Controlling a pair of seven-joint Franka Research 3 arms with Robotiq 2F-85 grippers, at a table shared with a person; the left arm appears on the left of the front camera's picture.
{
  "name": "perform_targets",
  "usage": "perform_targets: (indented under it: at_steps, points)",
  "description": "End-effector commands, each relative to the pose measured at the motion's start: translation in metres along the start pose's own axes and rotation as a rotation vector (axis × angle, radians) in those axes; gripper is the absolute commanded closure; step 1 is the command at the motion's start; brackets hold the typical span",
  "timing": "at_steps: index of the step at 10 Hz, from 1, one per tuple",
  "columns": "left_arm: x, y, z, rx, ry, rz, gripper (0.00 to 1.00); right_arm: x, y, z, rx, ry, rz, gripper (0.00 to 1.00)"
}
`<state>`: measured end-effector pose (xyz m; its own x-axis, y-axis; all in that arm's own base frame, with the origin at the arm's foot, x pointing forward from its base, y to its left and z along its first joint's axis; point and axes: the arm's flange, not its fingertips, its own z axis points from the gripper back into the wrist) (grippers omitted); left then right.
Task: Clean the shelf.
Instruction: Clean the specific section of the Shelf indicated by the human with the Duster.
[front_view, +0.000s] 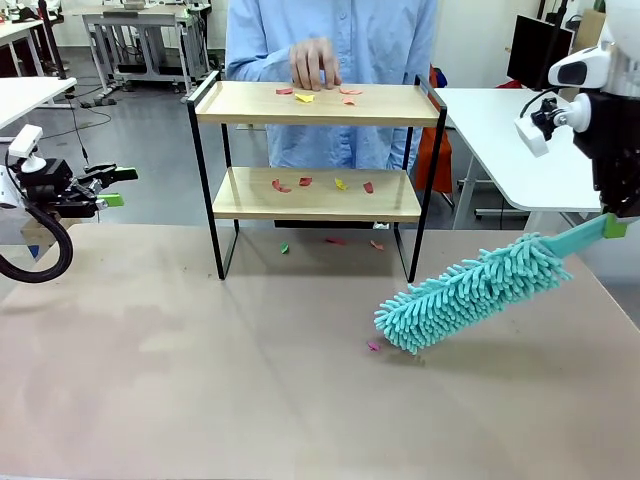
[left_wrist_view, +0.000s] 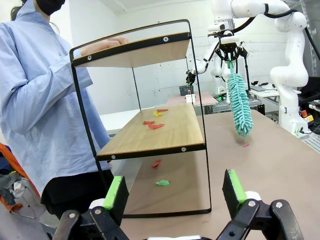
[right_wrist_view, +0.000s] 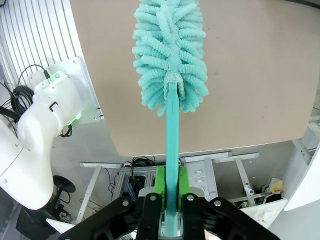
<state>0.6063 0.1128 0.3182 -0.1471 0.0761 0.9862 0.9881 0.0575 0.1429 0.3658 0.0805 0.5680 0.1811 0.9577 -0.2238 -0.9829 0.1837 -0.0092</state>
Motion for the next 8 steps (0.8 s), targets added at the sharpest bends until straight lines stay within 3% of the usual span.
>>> perform_targets:
  at_steps: [1, 3, 5, 8]
  points:
    - [0.003, 0.000, 0.000, 0.001, -0.001, -0.015, 0.00, -0.004, 0.001, 0.001, -0.009, 0.006, -0.003, 0.87]
    - [0.003, 0.000, 0.000, 0.001, -0.001, -0.015, 0.00, 0.009, 0.002, 0.012, -0.006, -0.053, -0.015, 0.87]
    - [0.003, 0.000, 0.000, 0.001, -0.001, -0.015, 0.00, 0.019, 0.009, 0.042, -0.027, -0.222, -0.030, 0.87]
    - [0.003, 0.000, 0.000, 0.001, -0.001, -0.015, 0.00, 0.064, 0.048, 0.109, -0.050, -0.367, -0.098, 0.87]
